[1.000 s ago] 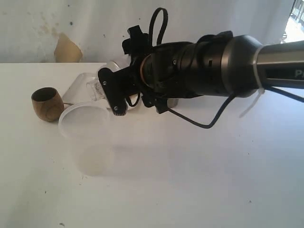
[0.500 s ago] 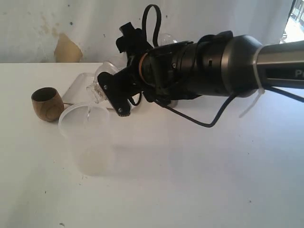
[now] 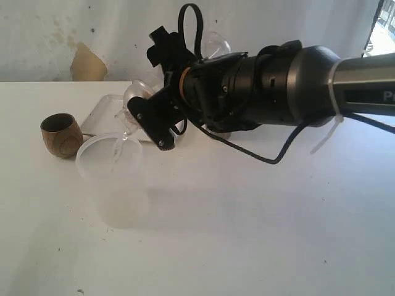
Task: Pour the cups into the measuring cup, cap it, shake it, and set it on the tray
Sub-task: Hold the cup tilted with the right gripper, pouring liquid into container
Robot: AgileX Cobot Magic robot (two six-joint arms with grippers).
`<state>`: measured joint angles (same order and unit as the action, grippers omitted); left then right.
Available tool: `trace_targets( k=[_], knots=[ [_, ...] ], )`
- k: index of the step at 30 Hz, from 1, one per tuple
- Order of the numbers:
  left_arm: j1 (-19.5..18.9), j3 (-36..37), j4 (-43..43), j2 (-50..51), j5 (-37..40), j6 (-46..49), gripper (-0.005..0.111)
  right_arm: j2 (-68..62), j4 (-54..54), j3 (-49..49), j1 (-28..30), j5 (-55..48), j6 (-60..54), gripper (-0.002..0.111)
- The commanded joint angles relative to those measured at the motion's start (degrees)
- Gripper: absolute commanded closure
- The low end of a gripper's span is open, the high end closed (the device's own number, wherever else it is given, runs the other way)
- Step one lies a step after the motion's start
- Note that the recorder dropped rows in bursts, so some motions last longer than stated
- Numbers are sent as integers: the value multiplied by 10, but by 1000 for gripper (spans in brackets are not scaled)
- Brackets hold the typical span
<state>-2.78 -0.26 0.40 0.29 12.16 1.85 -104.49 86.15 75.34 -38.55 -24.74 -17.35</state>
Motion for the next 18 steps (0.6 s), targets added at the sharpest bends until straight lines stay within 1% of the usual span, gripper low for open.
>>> trace_targets(
  k=[1,18],
  knots=[
    [1,3,1,-3,-5,-3,107,9,41,7,-11,-10,-6,108],
    [1,3,1,-3,-5,-3,107,9,91,7,-14,-21,-6,108]
  ],
)
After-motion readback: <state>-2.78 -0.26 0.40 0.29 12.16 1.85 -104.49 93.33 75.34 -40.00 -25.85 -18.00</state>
